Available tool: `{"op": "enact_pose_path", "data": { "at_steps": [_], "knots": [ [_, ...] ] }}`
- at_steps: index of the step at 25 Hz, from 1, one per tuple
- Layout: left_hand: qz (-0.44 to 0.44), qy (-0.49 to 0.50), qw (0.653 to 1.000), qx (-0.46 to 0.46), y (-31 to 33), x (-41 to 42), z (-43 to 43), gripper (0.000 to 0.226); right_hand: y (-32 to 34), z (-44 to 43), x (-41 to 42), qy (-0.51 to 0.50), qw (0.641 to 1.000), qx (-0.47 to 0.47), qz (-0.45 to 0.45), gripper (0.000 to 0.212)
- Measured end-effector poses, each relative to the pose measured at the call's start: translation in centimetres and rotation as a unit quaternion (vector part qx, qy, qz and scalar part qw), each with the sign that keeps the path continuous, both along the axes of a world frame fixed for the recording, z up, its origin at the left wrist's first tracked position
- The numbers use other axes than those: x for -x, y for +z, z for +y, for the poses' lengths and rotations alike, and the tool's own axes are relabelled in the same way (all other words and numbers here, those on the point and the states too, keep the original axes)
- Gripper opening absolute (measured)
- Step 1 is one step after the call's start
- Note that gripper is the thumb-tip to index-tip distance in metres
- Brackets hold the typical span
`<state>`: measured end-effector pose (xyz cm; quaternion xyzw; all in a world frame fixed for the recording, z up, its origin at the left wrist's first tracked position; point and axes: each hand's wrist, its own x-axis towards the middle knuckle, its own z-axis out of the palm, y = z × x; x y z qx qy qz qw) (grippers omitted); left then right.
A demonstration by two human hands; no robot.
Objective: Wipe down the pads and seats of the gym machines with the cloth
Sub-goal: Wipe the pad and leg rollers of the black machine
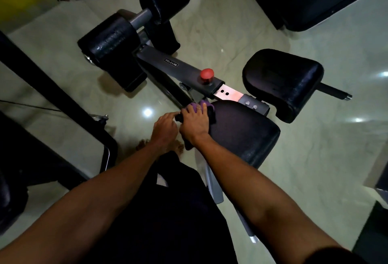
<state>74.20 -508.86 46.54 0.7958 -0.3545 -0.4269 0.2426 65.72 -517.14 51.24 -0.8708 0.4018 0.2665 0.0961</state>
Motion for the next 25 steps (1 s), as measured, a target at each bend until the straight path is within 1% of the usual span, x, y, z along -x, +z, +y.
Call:
{"op": "enact_pose_path", "data": {
  "at_steps": [2, 4, 8, 15, 18, 20, 22, 25],
  "knots": [
    [-0.026, -0.010, 1.000, 0.008, 0.5, -0.4, -1.0, 0.049, 0.1, -2.3, 0.5, -0.037, 0.999, 0.007, -0.037, 0.049],
    [-0.040, -0.007, 0.999, 0.015, 0.5, -1.2, -1.6, 0.050, 0.0, -3.2, 1.3, -0.045, 0.997, 0.023, -0.055, 0.051],
    [-0.052, -0.058, 0.997, 0.011, 3.1, -0.8, -4.5, 0.049, 1.9, -5.9, 3.8, -0.104, 0.989, 0.044, -0.099, 0.050],
    [-0.061, -0.108, 0.992, 0.022, 5.3, 0.6, -12.4, 0.047, 5.5, -12.1, 7.4, -0.172, 0.958, 0.124, -0.194, 0.053],
    [-0.058, -0.126, 0.989, 0.040, 6.0, 1.9, -15.6, 0.043, 6.9, -14.8, 8.6, -0.182, 0.952, 0.141, -0.202, 0.051],
    [-0.050, -0.120, 0.990, 0.057, 6.1, 2.7, -17.5, 0.040, 7.8, -16.3, 9.5, -0.191, 0.947, 0.154, -0.206, 0.050],
    [-0.027, -0.116, 0.991, 0.059, 5.9, 3.6, -19.6, 0.039, 8.5, -17.7, 10.5, -0.187, 0.950, 0.164, -0.187, 0.052],
    [0.013, -0.146, 0.987, 0.061, 5.0, 4.8, -23.3, 0.041, 8.5, -19.6, 12.5, -0.198, 0.952, 0.182, -0.148, 0.060]
  ]
}}
